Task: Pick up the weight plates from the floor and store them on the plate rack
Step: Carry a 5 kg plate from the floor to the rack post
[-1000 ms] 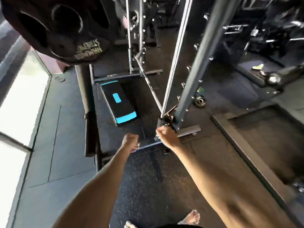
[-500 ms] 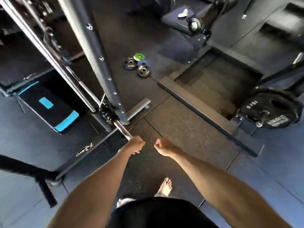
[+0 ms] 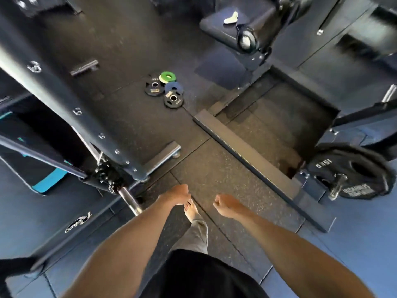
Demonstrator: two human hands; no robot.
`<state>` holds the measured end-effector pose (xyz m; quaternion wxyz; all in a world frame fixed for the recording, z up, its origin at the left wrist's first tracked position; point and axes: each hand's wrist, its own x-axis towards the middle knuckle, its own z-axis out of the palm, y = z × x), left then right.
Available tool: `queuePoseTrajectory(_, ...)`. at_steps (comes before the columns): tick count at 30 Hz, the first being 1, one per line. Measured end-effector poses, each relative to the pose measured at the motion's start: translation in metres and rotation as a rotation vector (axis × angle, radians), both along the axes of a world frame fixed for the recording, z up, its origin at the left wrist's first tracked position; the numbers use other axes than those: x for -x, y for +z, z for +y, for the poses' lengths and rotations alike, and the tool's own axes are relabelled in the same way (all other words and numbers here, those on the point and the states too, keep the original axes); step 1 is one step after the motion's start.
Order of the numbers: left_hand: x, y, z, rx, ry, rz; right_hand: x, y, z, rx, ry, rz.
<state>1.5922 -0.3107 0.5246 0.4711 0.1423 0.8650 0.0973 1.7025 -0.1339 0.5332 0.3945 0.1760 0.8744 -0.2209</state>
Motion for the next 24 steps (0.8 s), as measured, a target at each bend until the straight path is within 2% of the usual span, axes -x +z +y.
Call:
queuePoseTrajectory(5, 0.089, 0.004, 0.043, 0.026, -0.026, -0.063, 0.094, 0.007, 0.052, -0.005, 0.032, -0.060)
queuePoseTrajectory(13, 0.235, -0.002, 0.091, 0.040, -0.037, -0.012, 0.265, -0.003, 0.101, 0.044, 0.092, 0.048)
queuePoseTrajectory(17, 0.315, -0.012, 0.108, 0.063, 0.065, -0.037, 0.356, -0.010, 0.128, 0.042, 0.194, 0.006)
queuePoseTrajectory(24, 0.449, 0.007, 0.140, 0.001, 0.306, 0.004, 0.526, -0.013, 0.168, 0.089, 0.319, -0.016)
